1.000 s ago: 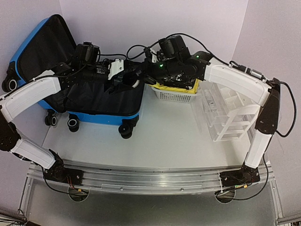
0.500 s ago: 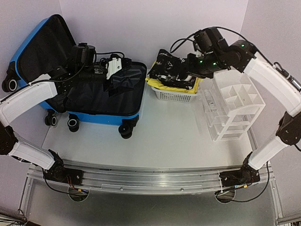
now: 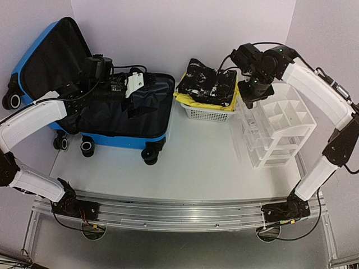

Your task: Open, take out, and arrange the luggage

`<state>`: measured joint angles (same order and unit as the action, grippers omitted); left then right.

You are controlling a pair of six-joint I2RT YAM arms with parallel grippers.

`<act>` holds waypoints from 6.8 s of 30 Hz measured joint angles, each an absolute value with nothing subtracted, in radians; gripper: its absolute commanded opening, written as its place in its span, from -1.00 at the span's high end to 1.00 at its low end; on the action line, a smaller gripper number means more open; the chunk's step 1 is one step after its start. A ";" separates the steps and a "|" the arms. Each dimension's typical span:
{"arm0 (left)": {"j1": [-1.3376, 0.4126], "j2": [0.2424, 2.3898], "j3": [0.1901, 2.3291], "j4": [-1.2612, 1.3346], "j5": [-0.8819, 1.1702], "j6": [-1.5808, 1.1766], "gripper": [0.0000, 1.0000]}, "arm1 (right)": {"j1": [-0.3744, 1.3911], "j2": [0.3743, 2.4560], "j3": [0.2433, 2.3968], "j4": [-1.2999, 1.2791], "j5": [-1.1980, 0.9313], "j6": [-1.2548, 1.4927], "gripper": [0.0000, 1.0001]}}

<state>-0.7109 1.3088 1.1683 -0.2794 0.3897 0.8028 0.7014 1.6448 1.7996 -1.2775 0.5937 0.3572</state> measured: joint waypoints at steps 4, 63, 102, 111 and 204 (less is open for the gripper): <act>-0.711 1.300 1.165 -0.279 0.389 0.803 -0.99 | 0.694 1.708 1.804 -1.301 0.616 0.294 1.00; -0.711 1.269 1.098 -0.287 0.388 0.815 -0.99 | 0.266 1.808 1.787 -1.327 -0.171 0.301 1.00; -0.711 1.257 1.084 -0.286 0.380 0.838 -0.99 | 0.221 1.858 1.868 -1.325 -0.072 0.255 -0.48; -0.711 1.257 1.084 -0.286 0.381 0.838 -0.99 | 0.283 1.866 1.959 -1.337 0.087 0.217 -0.49; -0.558 1.241 1.038 -0.183 0.321 0.504 -0.99 | 0.528 1.686 1.690 -1.153 0.514 0.111 -0.39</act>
<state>-0.5579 1.2411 1.0379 -0.1834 0.3214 0.5036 0.5278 1.6864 1.6895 -1.1534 0.5137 0.1105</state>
